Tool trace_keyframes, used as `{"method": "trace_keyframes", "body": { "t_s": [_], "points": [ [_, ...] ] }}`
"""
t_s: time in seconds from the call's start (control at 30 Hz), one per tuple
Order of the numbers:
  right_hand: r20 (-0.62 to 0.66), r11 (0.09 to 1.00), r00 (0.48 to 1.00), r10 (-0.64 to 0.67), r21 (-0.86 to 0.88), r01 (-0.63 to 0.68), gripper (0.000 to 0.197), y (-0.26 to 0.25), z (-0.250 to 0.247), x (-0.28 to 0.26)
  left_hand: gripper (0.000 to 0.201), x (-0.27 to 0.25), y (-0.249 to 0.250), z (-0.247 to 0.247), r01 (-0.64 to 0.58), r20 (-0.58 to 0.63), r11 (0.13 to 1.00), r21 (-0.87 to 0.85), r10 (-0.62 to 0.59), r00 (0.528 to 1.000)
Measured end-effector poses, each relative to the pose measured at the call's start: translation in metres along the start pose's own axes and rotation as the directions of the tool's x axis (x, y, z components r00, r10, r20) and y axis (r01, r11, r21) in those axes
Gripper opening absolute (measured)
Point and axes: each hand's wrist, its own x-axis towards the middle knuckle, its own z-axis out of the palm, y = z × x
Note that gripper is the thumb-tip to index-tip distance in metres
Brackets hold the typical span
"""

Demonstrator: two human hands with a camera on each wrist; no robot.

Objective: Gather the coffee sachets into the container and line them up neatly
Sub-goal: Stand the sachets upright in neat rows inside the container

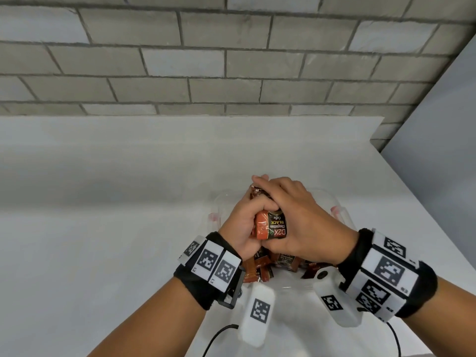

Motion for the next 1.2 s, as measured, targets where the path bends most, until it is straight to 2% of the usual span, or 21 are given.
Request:
{"method": "trace_keyframes", "body": {
  "t_s": [0.07, 0.17, 0.23, 0.43, 0.63, 0.7, 0.77, 0.87, 0.97, 1.07, 1.13, 1.2],
  "points": [
    [0.001, 1.0, 1.0, -0.011, 0.007, 0.011, 0.104, 0.001, 0.001, 0.0, 0.073, 0.004, -0.002, -0.001, -0.023, 0.009, 1.0, -0.01, 0.023, 1.0],
    [0.047, 1.0, 0.999, 0.007, 0.025, -0.008, 0.106, 0.002, -0.003, 0.001, 0.082, 0.007, -0.004, -0.002, -0.018, 0.023, 0.998, -0.06, 0.019, 1.0],
    [0.07, 1.0, 0.997, 0.017, 0.006, -0.018, 0.106, 0.003, -0.006, 0.001, 0.074, 0.007, -0.005, -0.002, -0.01, 0.011, 0.997, -0.078, 0.011, 1.0],
    [0.02, 0.999, 0.999, 0.04, 0.004, -0.04, 0.097, 0.008, -0.002, 0.003, 0.029, 0.002, -0.003, -0.007, 0.024, -0.004, 0.999, -0.033, -0.024, 1.0],
    [0.0, 0.995, 0.998, 0.063, -0.074, -0.063, 0.095, 0.009, 0.003, 0.002, 0.028, -0.004, -0.002, -0.015, 0.109, -0.012, 0.992, 0.067, -0.108, 0.994],
    [0.024, 0.997, 0.997, 0.073, -0.007, -0.073, 0.097, 0.008, 0.001, 0.001, 0.027, -0.004, -0.004, -0.015, 0.086, -0.039, 0.993, 0.081, -0.083, 0.996],
    [0.02, 0.974, 0.994, 0.11, 0.195, -0.112, 0.094, 0.009, -0.004, -0.002, 0.027, -0.005, -0.005, -0.015, 0.063, -0.039, 0.995, 0.076, -0.06, 0.997],
    [-0.104, 0.885, 0.965, 0.24, 0.433, -0.173, 0.075, 0.01, -0.01, -0.007, 0.033, -0.008, -0.003, -0.016, 0.019, -0.035, 0.997, 0.069, -0.017, 0.999],
    [-0.094, 0.806, 0.919, 0.384, 0.519, -0.284, 0.047, 0.015, -0.011, -0.008, 0.046, -0.007, -0.002, -0.018, -0.007, -0.062, 0.995, 0.099, 0.013, 0.998],
    [-0.088, 0.727, 0.907, 0.413, 0.632, -0.269, 0.022, 0.019, -0.012, -0.008, 0.046, -0.006, -0.003, -0.021, 0.008, -0.117, 0.992, 0.127, 0.007, 0.993],
    [-0.109, 0.676, 0.893, 0.436, 0.695, -0.245, 0.016, 0.019, -0.017, -0.007, 0.046, -0.007, -0.003, -0.022, 0.026, -0.116, 0.989, 0.148, -0.009, 0.993],
    [-0.105, 0.685, 0.906, 0.41, 0.691, -0.23, 0.018, 0.016, -0.022, -0.006, 0.036, -0.008, -0.002, -0.024, 0.031, -0.084, 0.987, 0.159, -0.018, 0.996]
  ]
}}
